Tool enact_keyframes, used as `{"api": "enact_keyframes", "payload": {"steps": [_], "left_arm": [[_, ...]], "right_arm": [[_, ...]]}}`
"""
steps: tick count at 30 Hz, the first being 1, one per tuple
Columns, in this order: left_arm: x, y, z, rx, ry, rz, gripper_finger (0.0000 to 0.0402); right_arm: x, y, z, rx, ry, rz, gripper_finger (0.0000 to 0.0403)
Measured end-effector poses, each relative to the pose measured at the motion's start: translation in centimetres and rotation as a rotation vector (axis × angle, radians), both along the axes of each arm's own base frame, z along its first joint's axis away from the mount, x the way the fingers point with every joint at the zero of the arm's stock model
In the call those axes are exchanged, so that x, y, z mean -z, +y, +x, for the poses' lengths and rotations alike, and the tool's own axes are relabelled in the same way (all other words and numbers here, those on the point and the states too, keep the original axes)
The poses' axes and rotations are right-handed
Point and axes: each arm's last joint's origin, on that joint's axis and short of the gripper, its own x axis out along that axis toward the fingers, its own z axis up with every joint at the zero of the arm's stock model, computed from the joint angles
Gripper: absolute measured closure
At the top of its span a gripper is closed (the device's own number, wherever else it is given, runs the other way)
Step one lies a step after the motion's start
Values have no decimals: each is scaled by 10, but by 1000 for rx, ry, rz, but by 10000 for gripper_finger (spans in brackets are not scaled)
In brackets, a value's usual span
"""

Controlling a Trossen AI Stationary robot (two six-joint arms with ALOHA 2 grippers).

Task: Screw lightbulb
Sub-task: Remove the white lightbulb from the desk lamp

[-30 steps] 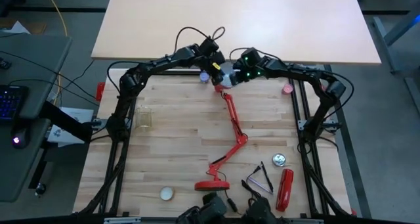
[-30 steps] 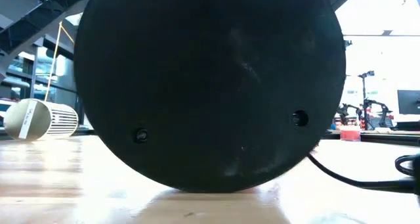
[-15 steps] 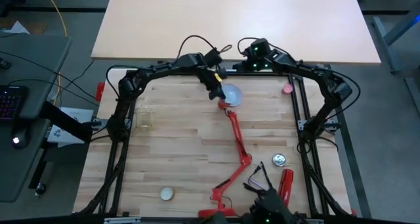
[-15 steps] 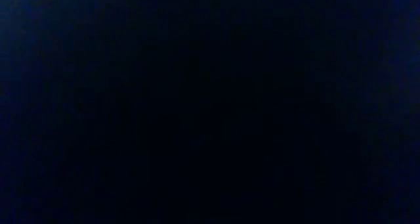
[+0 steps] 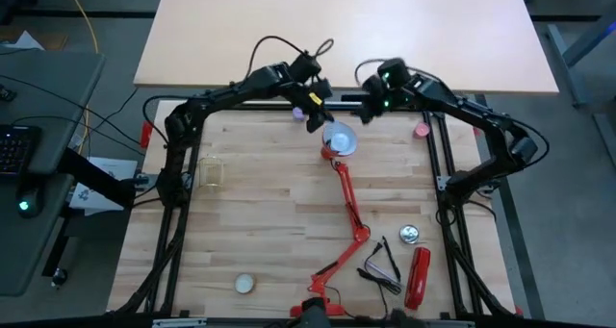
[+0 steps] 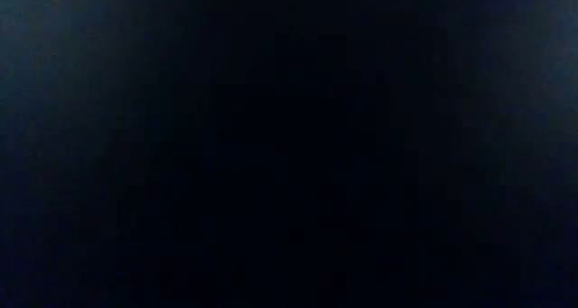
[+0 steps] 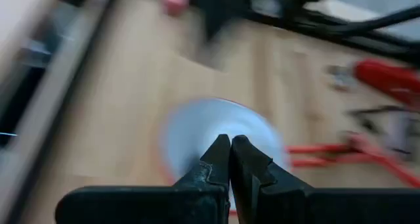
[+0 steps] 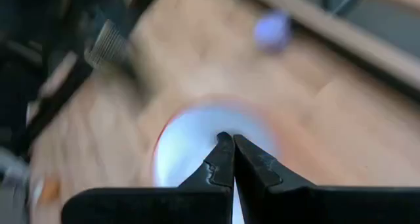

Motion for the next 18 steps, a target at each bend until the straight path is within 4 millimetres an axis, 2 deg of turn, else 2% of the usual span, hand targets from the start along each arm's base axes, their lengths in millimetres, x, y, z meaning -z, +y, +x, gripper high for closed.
{"api": "enact_keyframes", "payload": {"steps": [4,10,18], "left_arm": [[-2,8,8,-23,-40,146,401],[23,16,22,-18,18,117,401],[26,2,31,87,14,156,401]], "right_arm": [[1,23,7,-104,52,20,403],[11,39,21,-179,100,52,403],[31,57,31,-261,185,72,403]]}}
